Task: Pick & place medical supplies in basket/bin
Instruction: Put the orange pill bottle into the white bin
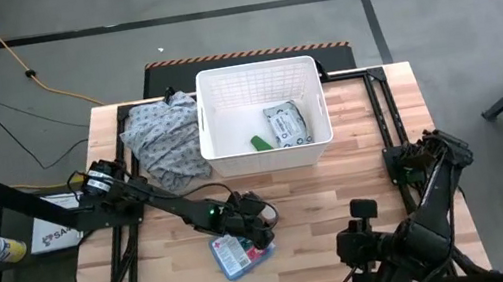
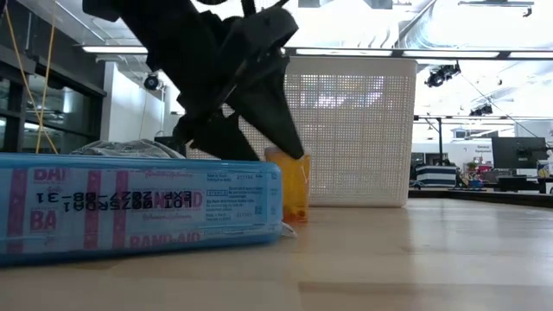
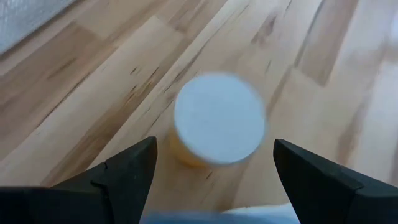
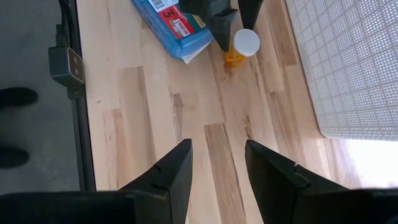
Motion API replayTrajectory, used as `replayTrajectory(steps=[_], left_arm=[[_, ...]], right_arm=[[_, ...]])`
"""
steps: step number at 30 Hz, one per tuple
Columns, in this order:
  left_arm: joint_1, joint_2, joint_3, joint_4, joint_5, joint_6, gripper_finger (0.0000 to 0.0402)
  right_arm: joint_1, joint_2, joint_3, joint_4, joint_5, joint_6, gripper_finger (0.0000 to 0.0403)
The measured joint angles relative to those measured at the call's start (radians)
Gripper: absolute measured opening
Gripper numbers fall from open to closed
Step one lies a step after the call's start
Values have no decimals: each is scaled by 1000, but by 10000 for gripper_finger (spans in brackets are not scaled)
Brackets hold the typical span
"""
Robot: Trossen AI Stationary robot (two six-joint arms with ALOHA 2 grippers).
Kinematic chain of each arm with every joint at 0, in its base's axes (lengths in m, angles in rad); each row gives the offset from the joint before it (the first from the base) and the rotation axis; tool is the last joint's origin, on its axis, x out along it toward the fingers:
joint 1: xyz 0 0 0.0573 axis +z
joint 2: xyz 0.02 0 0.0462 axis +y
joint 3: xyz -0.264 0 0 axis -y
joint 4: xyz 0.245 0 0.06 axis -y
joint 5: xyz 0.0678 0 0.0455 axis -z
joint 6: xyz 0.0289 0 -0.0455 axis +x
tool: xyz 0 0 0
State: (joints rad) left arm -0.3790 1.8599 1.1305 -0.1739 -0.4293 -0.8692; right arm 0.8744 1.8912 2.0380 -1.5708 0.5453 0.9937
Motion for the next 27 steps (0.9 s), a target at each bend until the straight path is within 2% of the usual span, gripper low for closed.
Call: replayTrajectory(steps=[11,27], left_arm=[[5,21,0,22,-33,11,353],[33,32,1,51,-19,37,353]], right_arm=[[-10,0,0,0,1,-7,140],[-11,0,0,0,6,-7,140]])
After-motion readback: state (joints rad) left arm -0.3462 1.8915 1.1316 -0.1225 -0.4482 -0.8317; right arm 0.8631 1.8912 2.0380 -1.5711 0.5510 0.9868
